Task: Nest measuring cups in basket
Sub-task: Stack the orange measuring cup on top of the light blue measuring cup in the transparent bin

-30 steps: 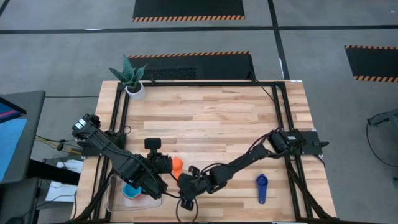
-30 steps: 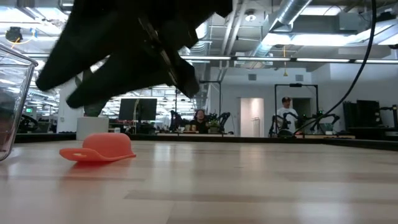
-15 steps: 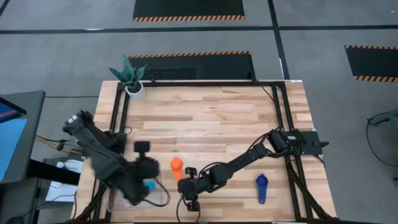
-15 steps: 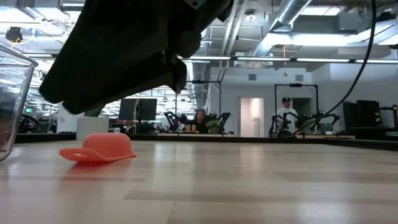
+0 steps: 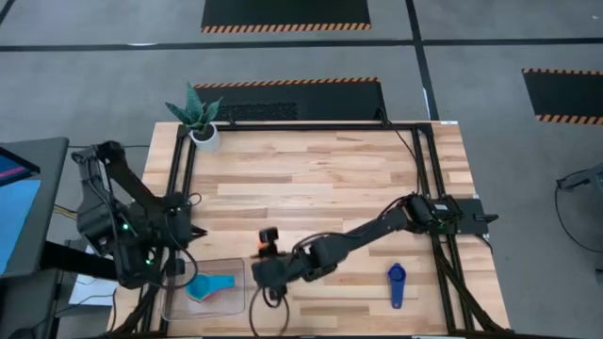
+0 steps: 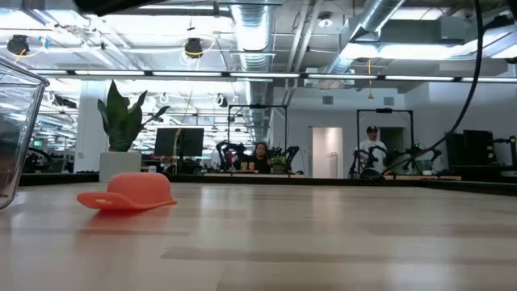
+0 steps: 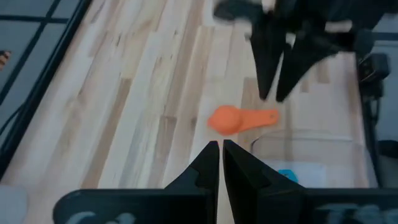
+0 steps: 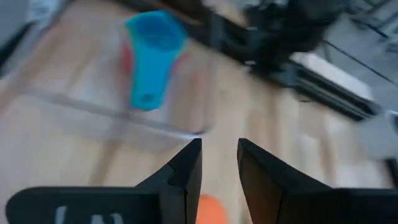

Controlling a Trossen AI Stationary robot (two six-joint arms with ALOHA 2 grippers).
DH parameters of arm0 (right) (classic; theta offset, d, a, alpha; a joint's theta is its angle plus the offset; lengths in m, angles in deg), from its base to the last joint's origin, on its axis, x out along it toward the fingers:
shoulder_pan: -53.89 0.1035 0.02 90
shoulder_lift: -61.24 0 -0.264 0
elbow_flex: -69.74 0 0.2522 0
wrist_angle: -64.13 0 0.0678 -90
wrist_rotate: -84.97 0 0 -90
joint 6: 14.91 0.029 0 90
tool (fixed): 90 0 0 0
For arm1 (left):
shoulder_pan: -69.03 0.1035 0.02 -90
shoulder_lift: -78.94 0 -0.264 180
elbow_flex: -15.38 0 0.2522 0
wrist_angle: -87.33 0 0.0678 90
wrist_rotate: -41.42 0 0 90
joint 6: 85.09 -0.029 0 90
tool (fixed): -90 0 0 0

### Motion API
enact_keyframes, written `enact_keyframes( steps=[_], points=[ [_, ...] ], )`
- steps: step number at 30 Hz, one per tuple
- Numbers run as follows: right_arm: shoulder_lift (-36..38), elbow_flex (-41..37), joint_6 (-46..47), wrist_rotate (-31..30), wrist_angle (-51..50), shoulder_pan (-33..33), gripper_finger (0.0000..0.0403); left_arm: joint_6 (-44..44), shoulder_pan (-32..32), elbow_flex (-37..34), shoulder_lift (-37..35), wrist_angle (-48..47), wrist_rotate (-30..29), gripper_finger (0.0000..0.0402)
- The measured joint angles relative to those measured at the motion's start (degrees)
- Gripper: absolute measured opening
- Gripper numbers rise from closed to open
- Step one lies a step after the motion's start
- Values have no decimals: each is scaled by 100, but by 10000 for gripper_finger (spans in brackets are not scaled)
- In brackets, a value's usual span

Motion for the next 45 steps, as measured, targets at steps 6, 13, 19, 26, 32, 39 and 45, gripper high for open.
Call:
enact_keyframes(
  steps=[6, 13, 19, 26, 32, 39, 45],
  points=[
    [-3, 238, 34, -243, -143, -280, 127, 551, -45, -842, -334, 3, 31, 11],
    [-28, 477, 406, -56, -470, -496, 127, 575, -45, -1076, -345, 9, 320, 11],
    [0, 824, 424, 327, 191, -473, 127, 303, -45, -1076, -345, 7, 339, 11],
    [-690, 900, 385, 134, 257, -381, 127, 412, -45, -1076, -345, 9, 297, 11],
    [-1359, 1529, -295, -356, -998, -1, 127, 541, -45, -1076, -345, 3, 364, 11],
    [-1502, 1497, -742, -1288, -1265, 422, 127, 697, -45, -1074, -345, 5, 367, 11],
    [-1568, 1507, 103, -1288, -1332, 592, 127, 740, -45, -1074, -345, 5, 367, 11]
  ],
)
